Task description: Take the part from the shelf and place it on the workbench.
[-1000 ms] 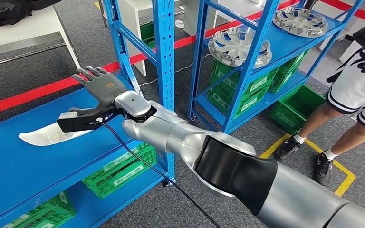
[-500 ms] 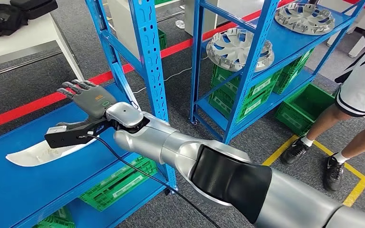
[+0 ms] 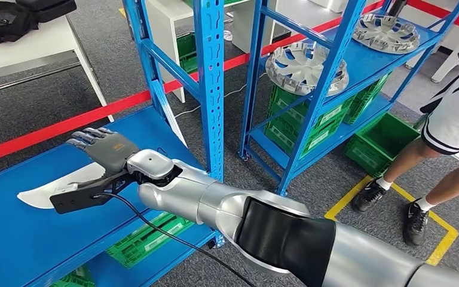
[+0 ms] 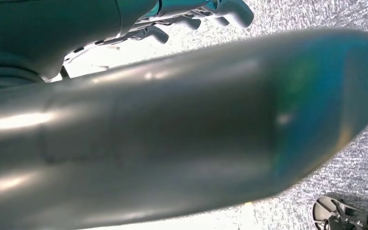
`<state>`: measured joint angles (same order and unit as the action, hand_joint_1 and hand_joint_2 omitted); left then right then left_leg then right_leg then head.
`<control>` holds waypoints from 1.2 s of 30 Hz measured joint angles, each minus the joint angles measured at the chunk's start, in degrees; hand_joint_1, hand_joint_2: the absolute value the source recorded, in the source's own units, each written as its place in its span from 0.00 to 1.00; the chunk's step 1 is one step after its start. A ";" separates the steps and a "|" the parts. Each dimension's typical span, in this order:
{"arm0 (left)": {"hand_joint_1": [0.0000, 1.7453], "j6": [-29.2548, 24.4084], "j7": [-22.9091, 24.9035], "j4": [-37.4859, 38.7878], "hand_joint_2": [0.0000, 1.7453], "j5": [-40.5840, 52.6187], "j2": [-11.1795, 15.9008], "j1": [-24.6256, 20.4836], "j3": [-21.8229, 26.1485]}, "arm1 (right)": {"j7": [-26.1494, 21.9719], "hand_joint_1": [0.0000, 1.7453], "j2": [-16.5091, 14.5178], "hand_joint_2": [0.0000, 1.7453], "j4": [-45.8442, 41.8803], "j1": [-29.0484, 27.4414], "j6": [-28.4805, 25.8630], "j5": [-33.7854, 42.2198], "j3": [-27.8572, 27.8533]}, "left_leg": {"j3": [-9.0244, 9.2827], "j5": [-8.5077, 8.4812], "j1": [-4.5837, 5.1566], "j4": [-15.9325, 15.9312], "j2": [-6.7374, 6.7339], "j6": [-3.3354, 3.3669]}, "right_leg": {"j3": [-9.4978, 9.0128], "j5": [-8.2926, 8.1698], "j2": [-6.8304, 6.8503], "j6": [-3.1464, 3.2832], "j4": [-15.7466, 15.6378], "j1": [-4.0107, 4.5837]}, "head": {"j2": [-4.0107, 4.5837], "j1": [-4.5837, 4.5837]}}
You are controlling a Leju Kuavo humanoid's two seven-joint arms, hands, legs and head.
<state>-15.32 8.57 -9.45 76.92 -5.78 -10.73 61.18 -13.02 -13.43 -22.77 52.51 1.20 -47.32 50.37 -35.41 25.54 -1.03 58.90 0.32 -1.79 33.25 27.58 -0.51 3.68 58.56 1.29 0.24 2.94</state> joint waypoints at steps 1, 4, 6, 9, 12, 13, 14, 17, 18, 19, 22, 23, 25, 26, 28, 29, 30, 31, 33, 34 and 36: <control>0.00 0.00 0.01 0.00 0.00 0.01 0.00 -0.01 0.00 | 0.07 0.00 -0.10 1.00 0.00 -0.21 0.13 0.01 0.13 | 0.00 0.04 0.00 0.00 0.00 0.12 | -0.05 0.01 0.00 -0.36 -0.13 -0.01 | 0.00 0.02; 0.00 0.00 0.13 0.01 0.00 0.01 -0.01 -0.01 0.00 | 1.01 0.00 -0.18 1.00 0.03 -0.88 0.47 -0.19 0.98 | 0.00 0.08 0.02 0.01 -0.02 0.31 | -0.18 -0.06 0.00 -1.51 -0.43 -0.09 | 0.00 0.03; 0.00 0.00 0.26 0.01 0.00 0.01 -0.01 -0.01 0.01 | 1.98 0.00 -0.16 1.00 0.12 -1.17 0.65 -0.49 1.53 | 0.00 0.09 0.03 0.02 -0.03 0.33 | -0.20 -0.12 -0.01 -1.98 -0.50 -0.13 | 0.00 0.02; 0.00 0.00 0.41 0.01 0.00 -0.01 0.01 0.00 0.02 | 2.57 0.00 -0.09 1.00 0.37 -1.45 0.89 -0.68 2.07 | 0.00 0.10 0.04 0.03 -0.04 0.37 | -0.23 -0.18 -0.01 -2.33 -0.52 -0.21 | 0.00 0.01; 0.00 0.00 0.50 0.01 0.00 0.00 0.01 0.02 0.02 | 2.92 0.00 0.01 1.00 0.62 -1.56 1.13 -0.74 2.54 | 0.00 0.09 0.00 0.02 -0.07 0.36 | -0.24 -0.19 -0.01 -2.38 -0.52 -0.26 | 0.00 0.01; 0.00 0.00 0.54 0.01 0.00 0.00 0.01 0.02 0.02 | 3.18 0.00 0.04 1.00 0.73 -1.57 1.25 -0.78 2.68 | 0.01 0.08 -0.02 0.01 -0.07 0.35 | -0.23 -0.20 -0.01 -2.38 -0.52 -0.25 | 0.00 0.01; 0.00 0.00 0.58 0.01 0.00 0.01 0.01 0.02 0.02 | 3.45 0.00 0.10 1.00 0.86 -1.57 1.41 -0.81 2.78 | 0.01 0.07 -0.03 -0.02 -0.07 0.33 | -0.22 -0.20 -0.01 -2.38 -0.52 -0.24 | 0.00 0.01; 0.00 0.00 0.61 0.01 0.00 0.02 0.01 0.01 0.03 | 4.09 0.00 0.37 0.50 1.36 -1.58 1.90 -1.05 2.96 | 0.03 0.05 -0.04 -0.11 -0.07 0.29 | -0.18 -0.19 -0.01 -2.38 -0.52 -0.22 | 0.00 0.01; 0.00 0.00 0.61 0.01 0.00 0.02 0.01 0.00 0.03 | 4.27 0.00 0.49 0.25 1.55 -1.58 2.04 -1.20 2.99 | 0.04 0.04 -0.04 -0.14 -0.07 0.28 | -0.17 -0.19 -0.01 -2.38 -0.52 -0.21 | 0.00 0.01; 0.00 0.00 0.62 0.01 0.00 0.03 0.00 -0.01 0.04 | 4.45 0.00 0.63 0.00 1.76 -1.58 2.16 -1.40 3.09 | 0.04 0.04 -0.04 -0.16 -0.07 0.27 | -0.15 -0.19 -0.01 -2.37 -0.52 -0.20 | 0.00 0.01; 0.00 0.00 0.88 0.01 0.00 0.07 -0.01 -0.05 0.04 | 5.07 0.00 1.08 0.00 2.33 -1.60 2.18 -1.90 3.60 | 0.05 0.03 -0.04 -0.23 -0.07 0.24 | -0.12 -0.19 -0.02 -2.37 -0.51 -0.18 | 0.00 0.01; 0.00 0.00 1.02 0.01 0.00 0.08 -0.01 -0.06 0.04 | 5.20 0.00 1.20 0.00 2.46 -1.60 2.13 -1.97 3.74 | 0.05 0.03 -0.04 -0.24 -0.07 0.24 | -0.10 -0.19 -0.02 -2.36 -0.51 -0.18 | 0.00 0.01; 0.00 0.00 1.17 0.01 0.00 0.10 -0.01 -0.07 0.04 | 5.28 0.00 1.42 0.00 2.68 -1.60 2.07 -2.04 3.93 | 0.05 0.04 -0.04 -0.27 -0.07 0.24 | -0.09 -0.18 -0.02 -2.36 -0.51 -0.18 | 0.00 0.01; 0.00 0.00 1.20 0.01 0.00 0.12 0.00 -0.07 0.04 | 5.28 0.00 1.51 0.00 2.77 -1.60 2.05 -2.05 3.96 | 0.05 0.04 -0.04 -0.28 -0.07 0.23 | -0.08 -0.17 -0.02 -2.35 -0.51 -0.17 | 0.00 0.01; 0.00 0.00 1.21 0.01 0.00 0.15 -0.01 -0.07 0.04 | 5.28 0.00 1.67 0.00 2.90 -1.60 2.03 -2.05 3.99 | 0.05 0.04 -0.05 -0.31 -0.07 0.23 | -0.07 -0.16 -0.02 -2.33 -0.51 -0.17 | 0.00 0.01; 0.00 0.00 1.21 0.01 0.00 0.16 -0.01 -0.07 0.04 | 5.28 0.00 1.73 0.00 2.95 -1.60 2.03 -2.05 4.00 | 0.05 0.04 -0.05 -0.32 -0.07 0.23 | -0.07 -0.15 -0.02 -2.32 -0.51 -0.16 | 0.00 0.01; 0.00 0.00 1.21 0.01 0.00 0.16 -0.01 -0.08 0.04 | 5.28 0.00 1.78 0.00 3.01 -1.60 2.03 -2.06 4.01 | 0.05 0.04 -0.05 -0.32 -0.07 0.22 | -0.06 -0.14 -0.02 -2.32 -0.51 -0.16 | 0.00 0.01; 0.00 0.00 1.21 0.01 0.00 0.17 -0.01 -0.08 0.04 | 5.28 0.00 1.81 0.00 3.07 -1.60 2.02 -2.07 4.02 | 0.05 0.04 -0.05 -0.33 -0.07 0.22 | -0.06 -0.14 -0.02 -2.31 -0.51 -0.16 | 0.00 0.01; 0.00 0.00 1.21 0.01 0.00 0.17 -0.01 -0.08 0.04 | 5.28 0.00 1.87 0.00 3.14 -1.60 2.01 -2.08 4.07 | 0.05 0.03 -0.06 -0.34 -0.08 0.22 | -0.06 -0.14 -0.02 -2.31 -0.51 -0.16 | 0.00 0.01; 0.00 0.00 1.21 0.01 0.00 0.17 -0.01 -0.08 0.04 | 5.28 0.00 1.90 0.00 3.15 -1.60 2.01 -2.08 4.10 | 0.05 0.03 -0.06 -0.34 -0.08 0.22 | -0.06 -0.14 -0.02 -2.31 -0.51 -0.16 | 0.00 0.01; 0.00 0.00 1.21 0.01 0.00 0.17 -0.01 -0.09 0.04 | 5.28 0.00 1.94 0.00 3.17 -1.60 2.01 -2.07 4.20 | 0.05 0.03 -0.06 -0.34 -0.08 0.22 | -0.05 -0.14 -0.02 -2.31 -0.51 -0.16 | 0.00 0.01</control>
<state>-15.32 9.78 -9.44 77.09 -5.79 -10.82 61.22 -7.74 -11.49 -19.60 50.90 3.21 -49.39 54.57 -35.35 25.57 -1.09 58.56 0.25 -1.57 33.19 27.44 -0.53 1.37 58.05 1.14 0.24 2.95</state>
